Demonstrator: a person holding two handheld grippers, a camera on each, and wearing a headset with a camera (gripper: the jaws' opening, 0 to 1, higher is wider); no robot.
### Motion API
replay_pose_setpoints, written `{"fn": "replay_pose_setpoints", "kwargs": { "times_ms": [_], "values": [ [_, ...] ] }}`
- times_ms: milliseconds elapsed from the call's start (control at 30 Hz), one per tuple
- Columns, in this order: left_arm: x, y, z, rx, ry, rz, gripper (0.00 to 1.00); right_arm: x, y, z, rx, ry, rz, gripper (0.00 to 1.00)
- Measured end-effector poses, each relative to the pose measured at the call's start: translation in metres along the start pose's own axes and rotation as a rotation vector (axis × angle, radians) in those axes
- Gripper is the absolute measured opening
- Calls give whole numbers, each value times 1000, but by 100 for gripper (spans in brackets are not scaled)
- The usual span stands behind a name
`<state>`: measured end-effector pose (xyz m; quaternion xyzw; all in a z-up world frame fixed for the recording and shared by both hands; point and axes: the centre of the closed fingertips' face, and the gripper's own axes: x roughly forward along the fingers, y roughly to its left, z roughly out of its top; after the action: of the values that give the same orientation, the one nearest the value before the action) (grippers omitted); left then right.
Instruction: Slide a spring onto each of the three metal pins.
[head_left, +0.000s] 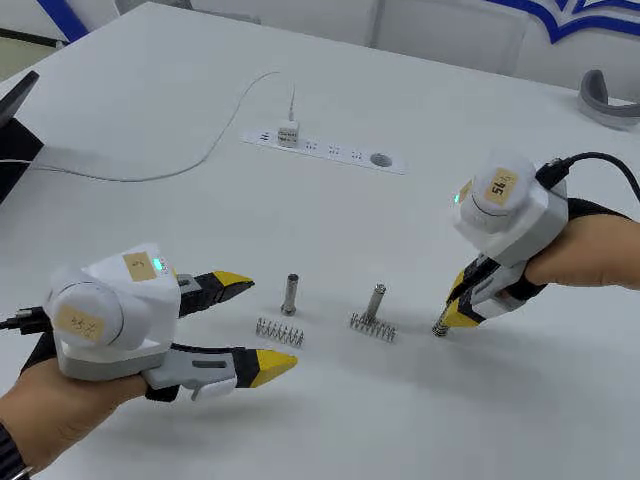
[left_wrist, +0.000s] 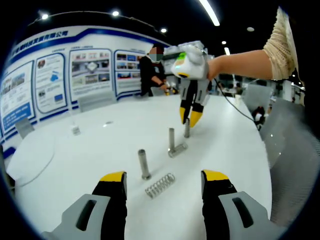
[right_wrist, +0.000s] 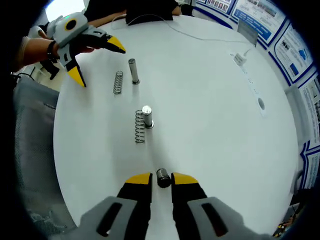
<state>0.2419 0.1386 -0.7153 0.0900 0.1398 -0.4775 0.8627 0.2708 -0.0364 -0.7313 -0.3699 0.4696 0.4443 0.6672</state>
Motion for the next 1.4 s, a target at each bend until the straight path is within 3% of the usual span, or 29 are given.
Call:
{"fn": "replay_pose_setpoints", "kwargs": {
  "times_ms": [167, 300, 933, 1400],
  "values": [
    [0, 1, -1, -1, 1, 4, 61, -9, -1, 11, -29, -30, -26, 17],
    [0, 0, 0, -1, 0, 5, 61, -9, 8, 24, -54, -58, -11, 17],
    [-6, 3, 2, -2, 1, 24, 61, 36, 27, 38, -106, -76, 64, 16],
    [-9, 1, 1, 3, 5, 28, 60, 48, 30, 40, -97, -78, 83, 14]
  ]
}}
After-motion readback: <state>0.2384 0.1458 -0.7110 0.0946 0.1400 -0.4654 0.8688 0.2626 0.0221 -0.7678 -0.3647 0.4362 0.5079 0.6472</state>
